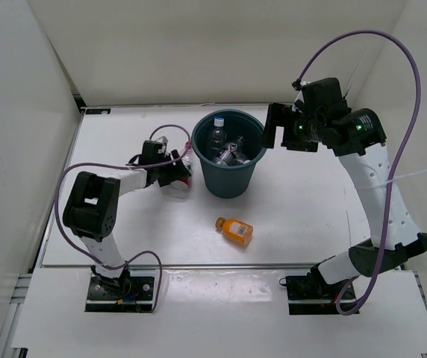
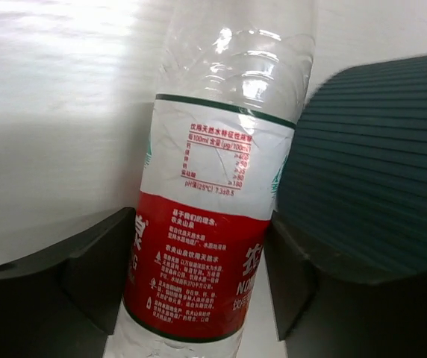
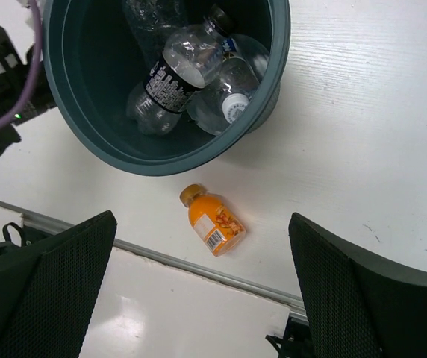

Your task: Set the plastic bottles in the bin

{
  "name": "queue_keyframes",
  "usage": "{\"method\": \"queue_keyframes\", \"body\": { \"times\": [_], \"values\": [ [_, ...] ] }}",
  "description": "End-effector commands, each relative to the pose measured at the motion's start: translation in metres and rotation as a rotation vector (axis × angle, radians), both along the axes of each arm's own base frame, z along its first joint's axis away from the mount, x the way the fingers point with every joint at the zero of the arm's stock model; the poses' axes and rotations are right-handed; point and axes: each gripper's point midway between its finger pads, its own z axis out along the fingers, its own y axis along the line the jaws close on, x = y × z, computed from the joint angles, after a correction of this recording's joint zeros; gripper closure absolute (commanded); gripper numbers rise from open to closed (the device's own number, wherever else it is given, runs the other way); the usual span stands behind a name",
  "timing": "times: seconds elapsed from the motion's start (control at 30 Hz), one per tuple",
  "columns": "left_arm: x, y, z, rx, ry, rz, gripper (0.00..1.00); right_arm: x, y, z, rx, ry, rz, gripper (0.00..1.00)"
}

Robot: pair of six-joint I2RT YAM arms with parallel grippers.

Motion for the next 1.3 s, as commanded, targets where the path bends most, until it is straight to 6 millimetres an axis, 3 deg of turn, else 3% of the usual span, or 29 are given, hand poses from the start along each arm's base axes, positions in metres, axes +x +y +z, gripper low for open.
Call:
{"method": "queue_keyframes", "body": {
  "times": [0.0,0.13,0.17,0.23,0.27,0.33,0.37,0.43,0.47,0.53,0.57,0.6,0.63,0.67,0.7,0.73,0.77,0.8,0.97,1.07,1.1,1.13,1.2,1.23,1.27],
  "values": [
    [-0.030,0.030,-0.008,-0.020,0.160,0.060,0.27,-0.005,-0.002,0.006,0.019,-0.018,0.011,0.00],
    [-0.040,0.037,0.032,0.000,0.138,0.070,0.38,-0.001,0.001,0.001,0.014,-0.009,0.011,0.00],
    [-0.037,0.038,0.058,-0.007,0.080,0.077,0.45,-0.002,0.001,0.001,0.020,-0.005,0.004,0.00],
    [-0.033,0.044,0.089,-0.006,0.026,0.130,0.45,0.002,0.003,-0.007,0.007,0.020,0.004,0.00],
    [-0.031,0.046,0.118,-0.027,-0.041,0.156,0.45,0.004,0.000,-0.007,0.012,0.023,-0.013,0.00],
    [-0.024,0.054,0.157,-0.034,-0.130,0.211,0.45,0.007,0.003,-0.009,0.017,0.028,-0.006,0.00],
    [-0.017,0.053,0.203,-0.058,-0.243,0.221,0.45,0.007,0.002,-0.009,0.024,0.031,-0.008,0.00],
    [-0.013,0.041,0.246,-0.060,-0.348,0.225,0.45,0.010,0.003,-0.012,0.031,0.047,-0.017,0.00],
    [-0.006,0.042,0.288,-0.059,-0.447,0.255,0.45,0.010,0.003,-0.012,0.031,0.047,-0.017,0.00],
    [-0.001,0.020,0.313,-0.057,-0.505,0.199,0.46,0.013,0.001,-0.013,0.037,0.051,-0.034,0.00],
    [0.002,0.007,0.339,-0.084,-0.552,0.156,0.46,0.012,0.002,-0.017,0.038,0.065,-0.028,0.00],
    [0.013,-0.009,0.328,-0.067,-0.530,0.106,0.46,0.014,0.003,-0.016,0.042,0.056,-0.027,0.00],
    [0.012,-0.032,0.328,-0.088,-0.524,0.049,0.45,0.014,0.003,-0.016,0.048,0.059,-0.034,0.00],
    [0.013,-0.051,0.342,-0.110,-0.550,-0.011,0.45,0.015,0.004,-0.018,0.047,0.062,-0.034,0.00],
    [0.023,-0.070,0.324,-0.091,-0.517,-0.045,0.45,0.017,0.001,-0.018,0.047,0.062,-0.043,0.00],
    [0.016,-0.094,0.319,-0.080,-0.521,-0.111,0.44,0.017,0.001,-0.018,0.047,0.062,-0.043,0.00],
    [0.017,-0.104,0.313,-0.062,-0.518,-0.126,0.44,0.019,-0.002,-0.018,0.047,0.062,-0.054,0.00],
    [0.019,-0.117,0.294,-0.042,-0.489,-0.154,0.44,0.019,-0.002,-0.018,0.047,0.062,-0.054,0.00],
    [-0.009,-0.148,0.243,0.050,-0.428,-0.247,0.42,0.017,-0.016,-0.025,0.045,0.069,-0.091,0.00],
    [-0.014,-0.145,0.218,0.133,-0.412,-0.238,0.33,0.014,-0.024,-0.028,0.053,0.067,-0.117,0.00],
    [-0.014,-0.143,0.222,0.133,-0.421,-0.229,0.22,0.014,-0.024,-0.031,0.050,0.075,-0.117,0.00],
    [-0.016,-0.140,0.233,0.121,-0.440,-0.225,0.00,0.011,-0.025,-0.031,0.051,0.072,-0.117,0.00],
    [-0.013,-0.131,0.260,0.117,-0.496,-0.171,0.00,0.009,-0.029,-0.027,0.061,0.050,-0.126,0.00],
    [-0.015,-0.126,0.295,0.091,-0.563,-0.150,0.00,0.005,-0.030,-0.026,0.067,0.036,-0.125,0.00],
    [-0.015,-0.122,0.313,0.089,-0.606,-0.145,0.00,0.006,-0.033,-0.024,0.075,0.018,-0.133,0.00]
  ]
}}
